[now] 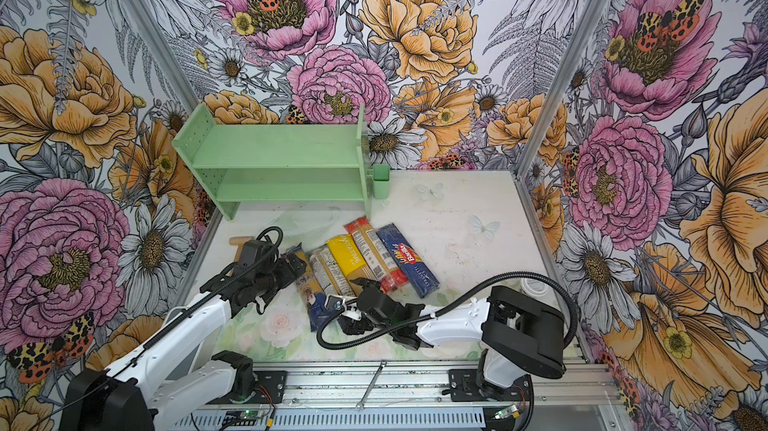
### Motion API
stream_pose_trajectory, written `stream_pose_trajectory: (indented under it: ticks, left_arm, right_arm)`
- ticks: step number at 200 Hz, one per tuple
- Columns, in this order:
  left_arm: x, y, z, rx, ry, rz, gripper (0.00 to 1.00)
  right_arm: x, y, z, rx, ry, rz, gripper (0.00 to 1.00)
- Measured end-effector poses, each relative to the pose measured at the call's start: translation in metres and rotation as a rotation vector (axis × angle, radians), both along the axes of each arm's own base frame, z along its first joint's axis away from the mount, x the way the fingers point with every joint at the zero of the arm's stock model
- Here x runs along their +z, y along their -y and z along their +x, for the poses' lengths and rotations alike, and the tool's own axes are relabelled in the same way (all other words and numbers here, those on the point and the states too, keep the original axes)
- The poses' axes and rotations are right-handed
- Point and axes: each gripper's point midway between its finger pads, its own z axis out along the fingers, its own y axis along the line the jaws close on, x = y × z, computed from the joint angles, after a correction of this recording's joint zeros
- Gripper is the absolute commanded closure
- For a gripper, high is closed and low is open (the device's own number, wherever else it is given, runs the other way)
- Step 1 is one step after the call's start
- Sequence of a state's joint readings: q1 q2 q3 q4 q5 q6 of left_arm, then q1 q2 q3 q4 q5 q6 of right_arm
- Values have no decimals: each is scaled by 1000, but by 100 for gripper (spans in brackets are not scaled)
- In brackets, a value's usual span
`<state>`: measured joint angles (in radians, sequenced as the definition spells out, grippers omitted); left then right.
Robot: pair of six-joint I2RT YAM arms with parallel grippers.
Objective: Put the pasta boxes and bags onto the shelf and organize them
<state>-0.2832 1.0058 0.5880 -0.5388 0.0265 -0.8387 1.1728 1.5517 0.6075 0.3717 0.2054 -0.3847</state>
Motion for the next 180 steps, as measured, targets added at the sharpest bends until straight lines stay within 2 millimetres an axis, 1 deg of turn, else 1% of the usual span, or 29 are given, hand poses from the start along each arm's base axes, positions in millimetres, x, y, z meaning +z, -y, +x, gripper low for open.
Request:
stream_pose_trajectory:
  ticks: [16,29,65,85,107,130,156,180]
  left_arm:
    - [0,-2,0,6,2,-7,1]
    - [-1,-4,-1,12,-5,-9,1]
    - [-3,-6,-1,16,-19,-13,1]
    - [-5,-6,-2,18,-26,-17,1]
    - [-5,-8,-2,24,-27,-19,1]
    - [-5,-9,-2,29,-29,-24,1]
    - [-6,-12,-1,34,-31,-28,1]
    - [-6,-13,-1,36,-32,-30,1]
  right_arm:
    - [-6,-8,-4,28,24,-17,3]
    - [-7,-13,-4,46,44,-27,3]
    - [6,-31,-1,76,97,0,3]
    - [9,-38,1,86,107,11,3]
    - [11,-41,0,99,110,16,3]
    - [9,-41,-3,116,105,7,3]
    - [5,-42,-10,144,91,-6,3]
    - [5,-45,-14,161,88,-4,3]
